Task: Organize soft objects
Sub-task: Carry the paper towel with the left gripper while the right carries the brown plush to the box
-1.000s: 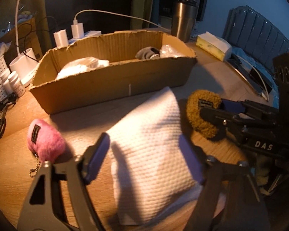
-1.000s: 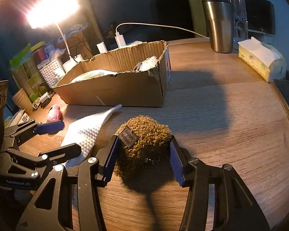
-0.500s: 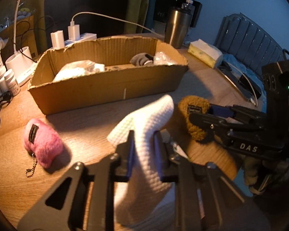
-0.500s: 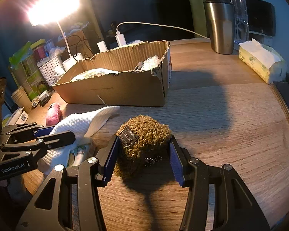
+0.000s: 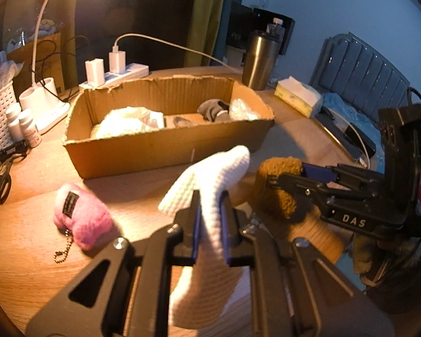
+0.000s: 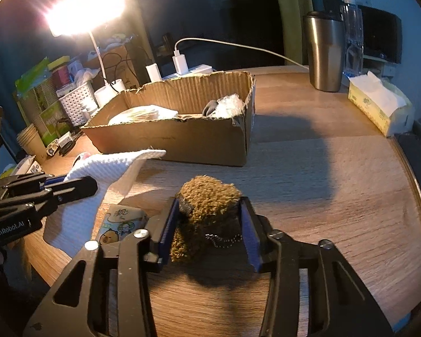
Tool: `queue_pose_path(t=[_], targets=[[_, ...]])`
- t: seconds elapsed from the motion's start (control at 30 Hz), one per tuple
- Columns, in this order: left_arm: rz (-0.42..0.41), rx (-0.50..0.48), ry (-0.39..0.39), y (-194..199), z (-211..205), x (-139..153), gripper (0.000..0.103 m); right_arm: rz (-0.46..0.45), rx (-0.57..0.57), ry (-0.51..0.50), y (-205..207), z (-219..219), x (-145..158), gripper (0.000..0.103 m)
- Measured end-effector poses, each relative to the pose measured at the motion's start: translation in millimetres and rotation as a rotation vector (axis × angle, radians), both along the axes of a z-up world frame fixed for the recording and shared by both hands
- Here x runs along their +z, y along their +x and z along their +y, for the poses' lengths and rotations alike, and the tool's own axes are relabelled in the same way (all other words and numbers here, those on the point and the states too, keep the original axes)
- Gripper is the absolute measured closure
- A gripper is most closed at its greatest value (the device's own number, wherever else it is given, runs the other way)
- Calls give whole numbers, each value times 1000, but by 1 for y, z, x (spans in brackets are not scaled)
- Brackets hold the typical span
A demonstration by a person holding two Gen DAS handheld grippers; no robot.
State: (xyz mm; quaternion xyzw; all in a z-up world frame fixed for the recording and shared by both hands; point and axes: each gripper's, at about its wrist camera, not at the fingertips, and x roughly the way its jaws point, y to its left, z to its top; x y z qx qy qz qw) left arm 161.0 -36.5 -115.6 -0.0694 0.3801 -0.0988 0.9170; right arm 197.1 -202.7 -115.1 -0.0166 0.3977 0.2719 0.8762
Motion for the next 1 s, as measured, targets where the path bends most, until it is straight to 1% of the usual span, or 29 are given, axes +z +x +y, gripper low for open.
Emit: queue_pose_path(t=[0.07,0.17,0.23,0.7,1.0], targets=[[-7,6,-4,-1,3,1,91,-6,3,-14,-1,2,1,76],[-17,18,-15,-2,8,4,91,-28,5,-34,-4,5,4,83],[-24,23,-20,-3,11,5,91,-32,2,-25,-4,4,7,85],[-89,47,-39,-6,27,25,91,-108,0,-20,-12,11,36,87],[-144,66,-33,-6,37,41,91,-161,6,-11,-12,15,60,87]])
